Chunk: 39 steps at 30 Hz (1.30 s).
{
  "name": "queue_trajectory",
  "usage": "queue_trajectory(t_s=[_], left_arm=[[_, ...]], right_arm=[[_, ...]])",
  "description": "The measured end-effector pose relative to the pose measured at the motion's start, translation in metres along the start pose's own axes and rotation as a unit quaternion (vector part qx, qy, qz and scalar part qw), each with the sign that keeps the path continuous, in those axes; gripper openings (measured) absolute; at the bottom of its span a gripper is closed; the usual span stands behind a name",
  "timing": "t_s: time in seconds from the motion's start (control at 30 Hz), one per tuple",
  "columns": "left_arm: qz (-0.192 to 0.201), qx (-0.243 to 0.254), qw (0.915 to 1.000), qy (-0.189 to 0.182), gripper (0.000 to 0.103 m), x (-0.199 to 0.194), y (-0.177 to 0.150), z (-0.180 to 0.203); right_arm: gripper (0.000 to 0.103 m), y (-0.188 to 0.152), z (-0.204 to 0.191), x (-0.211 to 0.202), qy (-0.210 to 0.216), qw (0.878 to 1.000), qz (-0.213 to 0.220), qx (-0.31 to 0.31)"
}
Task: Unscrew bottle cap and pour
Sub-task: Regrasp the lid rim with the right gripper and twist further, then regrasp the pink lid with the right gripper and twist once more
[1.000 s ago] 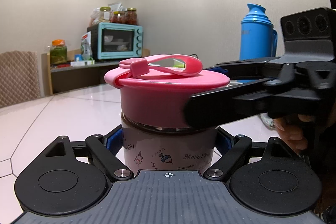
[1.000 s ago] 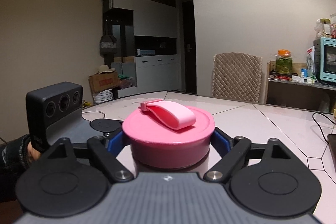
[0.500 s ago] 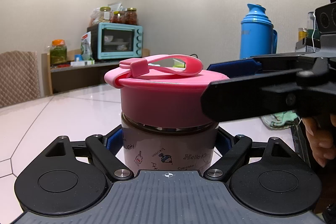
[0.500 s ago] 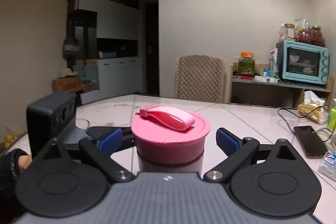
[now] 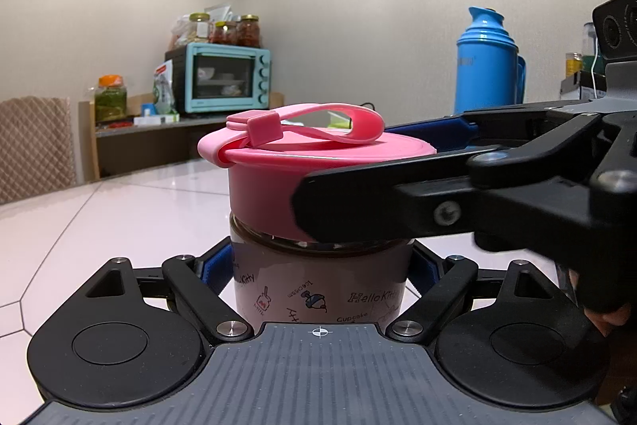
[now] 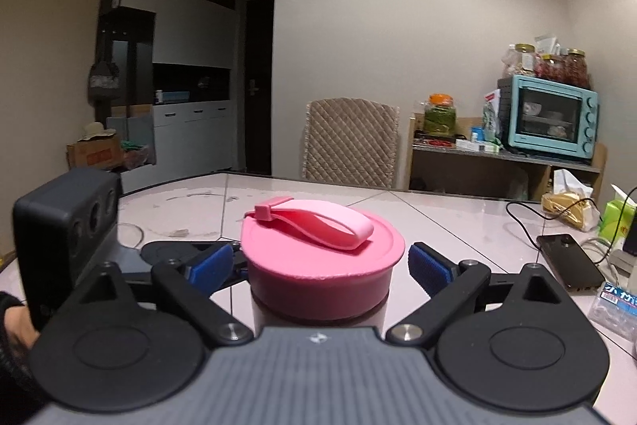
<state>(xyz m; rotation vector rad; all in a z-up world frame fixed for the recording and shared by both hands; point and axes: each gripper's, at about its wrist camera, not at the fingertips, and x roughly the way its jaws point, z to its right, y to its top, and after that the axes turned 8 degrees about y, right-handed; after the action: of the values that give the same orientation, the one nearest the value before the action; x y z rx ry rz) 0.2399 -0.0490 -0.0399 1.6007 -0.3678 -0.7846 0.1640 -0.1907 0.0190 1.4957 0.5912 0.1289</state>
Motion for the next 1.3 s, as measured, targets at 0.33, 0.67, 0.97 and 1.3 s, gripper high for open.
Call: queue_trajectory(t_s=[0.33,0.67,0.97,1.3], left_arm=[[0.0,-0.001,1.0,0.0,0.09,0.0,0.0,0.0],[0.0,-0.001,1.0,-0.001,0.09,0.0,0.0,0.002],[0.0,-0.001,1.0,-0.001,0.09,0.0,0.0,0.003],[0.0,-0.001,1.0,-0.001,0.09,0.0,0.0,0.001]], right_arm=[[0.088,-0.002,-0.004,0.006,-0.025,1.0,0.002,0.005],[0.085,-0.002,0.015,0.003,0.037,0.999,-0.004,-0.008],[0.085,0.003,0.063,0.005,0.183,0.983,-0.013,-0.026],[0.092,0.008,0.072,0.001,0.209,0.977,-0.015,-0.03]])
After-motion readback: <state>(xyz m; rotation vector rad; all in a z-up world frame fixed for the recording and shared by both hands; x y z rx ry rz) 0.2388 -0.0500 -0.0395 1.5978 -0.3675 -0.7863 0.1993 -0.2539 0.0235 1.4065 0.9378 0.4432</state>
